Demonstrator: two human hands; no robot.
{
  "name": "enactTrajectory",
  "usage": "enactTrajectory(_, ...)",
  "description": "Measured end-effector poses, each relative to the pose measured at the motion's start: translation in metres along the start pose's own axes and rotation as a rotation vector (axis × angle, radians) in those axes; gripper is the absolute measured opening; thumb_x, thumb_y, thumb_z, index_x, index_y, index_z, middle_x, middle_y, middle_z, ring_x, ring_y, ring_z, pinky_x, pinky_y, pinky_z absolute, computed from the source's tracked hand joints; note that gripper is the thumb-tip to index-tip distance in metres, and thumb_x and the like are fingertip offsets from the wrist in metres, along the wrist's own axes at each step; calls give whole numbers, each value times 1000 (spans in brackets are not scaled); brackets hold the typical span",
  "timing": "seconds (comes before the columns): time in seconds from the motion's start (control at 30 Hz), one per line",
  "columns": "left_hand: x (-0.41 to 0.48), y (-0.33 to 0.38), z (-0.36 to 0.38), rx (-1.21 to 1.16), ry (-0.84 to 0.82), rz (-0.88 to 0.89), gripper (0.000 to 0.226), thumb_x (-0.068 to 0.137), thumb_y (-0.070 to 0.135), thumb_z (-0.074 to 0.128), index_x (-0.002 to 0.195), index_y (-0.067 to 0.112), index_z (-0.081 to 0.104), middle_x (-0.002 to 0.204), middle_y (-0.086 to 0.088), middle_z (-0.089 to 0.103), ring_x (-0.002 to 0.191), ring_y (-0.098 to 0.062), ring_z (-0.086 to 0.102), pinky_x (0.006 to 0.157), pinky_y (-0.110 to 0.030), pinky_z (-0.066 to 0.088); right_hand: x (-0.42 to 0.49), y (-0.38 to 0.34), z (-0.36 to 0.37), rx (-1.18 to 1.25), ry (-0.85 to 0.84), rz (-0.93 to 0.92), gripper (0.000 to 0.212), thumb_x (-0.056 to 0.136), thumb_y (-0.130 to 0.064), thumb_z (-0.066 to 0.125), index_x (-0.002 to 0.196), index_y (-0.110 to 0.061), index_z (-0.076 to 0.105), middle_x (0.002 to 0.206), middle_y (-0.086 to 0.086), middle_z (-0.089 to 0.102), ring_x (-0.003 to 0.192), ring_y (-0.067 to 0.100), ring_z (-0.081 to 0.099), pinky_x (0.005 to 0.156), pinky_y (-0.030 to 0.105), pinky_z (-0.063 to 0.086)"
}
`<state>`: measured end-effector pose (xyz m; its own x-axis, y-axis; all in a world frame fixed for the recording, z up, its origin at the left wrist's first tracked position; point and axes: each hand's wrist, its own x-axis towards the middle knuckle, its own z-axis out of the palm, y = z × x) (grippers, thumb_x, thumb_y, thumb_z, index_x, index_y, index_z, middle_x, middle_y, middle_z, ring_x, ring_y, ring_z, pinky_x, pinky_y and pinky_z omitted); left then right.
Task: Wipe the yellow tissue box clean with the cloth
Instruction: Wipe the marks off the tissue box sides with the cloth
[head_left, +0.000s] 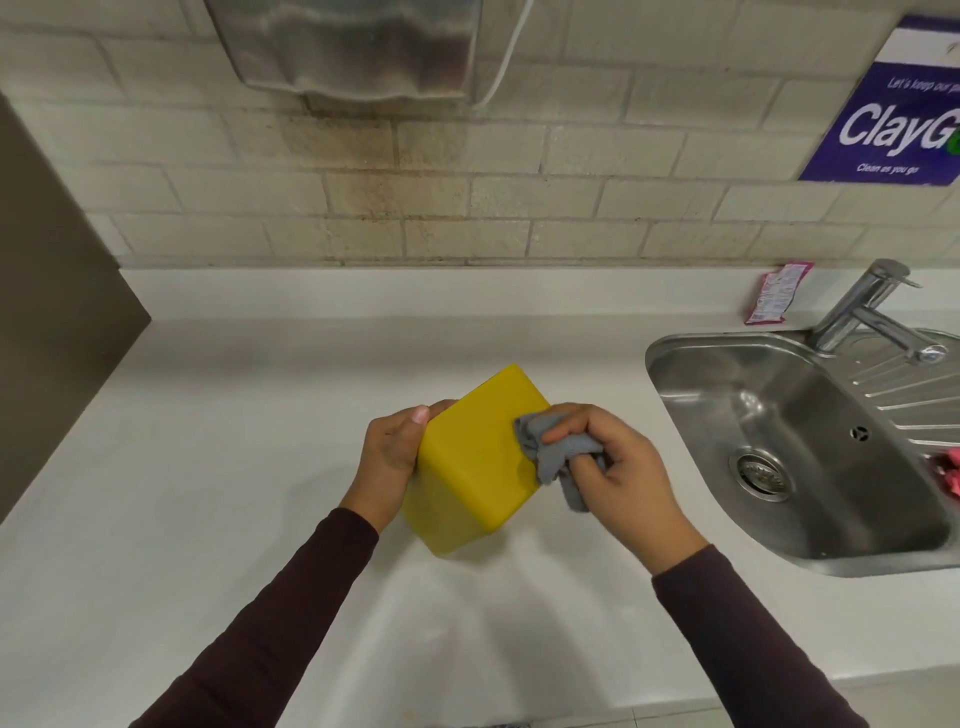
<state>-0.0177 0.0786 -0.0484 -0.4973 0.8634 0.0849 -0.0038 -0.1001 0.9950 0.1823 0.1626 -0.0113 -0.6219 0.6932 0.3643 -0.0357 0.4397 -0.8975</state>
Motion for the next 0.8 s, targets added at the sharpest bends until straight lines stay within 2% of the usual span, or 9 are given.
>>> enactTrajectory(0.07,-1,-1,-1,-25,28,-6,36,66,59,45,74,38,74,76,21,74,75,4,68,61,-8,51,-2,-5,10,-47,16,-35,48,73,20,43,80,-23,63,100,-13,67,95,8,64,67,23,50)
enactTrajectory(0.13,-1,-2,-2,-38,26,2,38,68,58,45,79,35,73,78,18,75,76,1,69,62,-10,51,-7,-14,25,-19,-37,-85,45,67,21,41,78,-18,63,96,-16,67,90,4,65,52,28,52)
enactTrajectory(0.2,-1,-2,-4,-42,16,6,40,71,57,44,82,34,74,80,15,76,78,-1,69,64,-12,52,-15,-24,38,33,-125,-123,38,64,20,39,73,-10,61,89,-9,68,88,10,66,44,33,50)
enactTrajectory(0.27,0,0,-5,-40,17,2,41,71,59,42,82,35,74,80,15,76,78,0,69,64,-11,52,-25,-31,44,78,-210,-127,31,66,14,37,72,-5,60,86,-1,68,89,19,66,46,32,50)
enactTrajectory(0.37,0,0,-5,-4,8,12,40,72,59,40,81,38,74,82,19,75,80,2,67,64,-9,51,-33,-34,34,165,-230,25,34,69,10,37,76,-12,62,87,5,69,78,33,66,54,51,52)
enactTrajectory(0.43,0,1,-5,8,16,8,40,70,60,40,80,40,73,80,21,74,78,4,67,62,-8,50,-25,-32,19,255,-94,105,34,73,11,38,81,-13,60,84,5,70,67,31,65,56,44,53)
enactTrajectory(0.53,1,2,-4,22,13,1,39,68,61,40,78,42,73,80,24,74,79,6,66,62,-6,49,2,-25,-3,192,137,121,28,86,17,43,92,-6,57,80,-4,67,66,8,62,57,23,52)
enactTrajectory(0.63,-1,3,-1,-3,-4,13,36,68,56,44,81,37,72,80,21,74,79,5,67,64,-7,49,18,-21,-3,14,131,132,33,88,17,44,97,-11,59,90,-6,65,75,-4,62,65,13,50)
enactTrajectory(0.8,-2,2,1,-11,21,-9,23,84,38,47,84,31,69,76,20,74,74,4,67,67,-17,52,14,-30,23,-177,53,74,37,81,-4,48,91,-37,59,91,-13,68,84,3,64,71,17,51)
